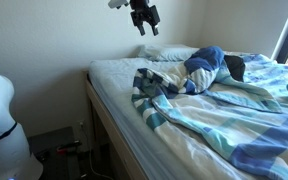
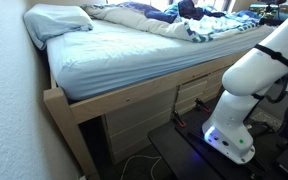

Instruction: Spread out the corner of the duvet

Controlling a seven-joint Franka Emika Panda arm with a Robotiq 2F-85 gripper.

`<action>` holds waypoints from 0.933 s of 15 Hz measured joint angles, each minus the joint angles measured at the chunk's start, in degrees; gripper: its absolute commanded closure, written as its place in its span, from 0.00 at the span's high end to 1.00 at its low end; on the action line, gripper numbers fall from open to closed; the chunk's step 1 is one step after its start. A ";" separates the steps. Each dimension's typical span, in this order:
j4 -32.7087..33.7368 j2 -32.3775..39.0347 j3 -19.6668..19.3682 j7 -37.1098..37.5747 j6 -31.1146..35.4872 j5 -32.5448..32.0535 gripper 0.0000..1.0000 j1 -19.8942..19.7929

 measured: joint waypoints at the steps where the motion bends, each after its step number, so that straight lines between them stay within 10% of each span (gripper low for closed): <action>1: 0.01 0.28 -0.81 -2.72 0.00 0.04 1.00 0.02; 14: 0.08 9.89 -8.94 -17.93 9.44 -6.30 1.00 -4.01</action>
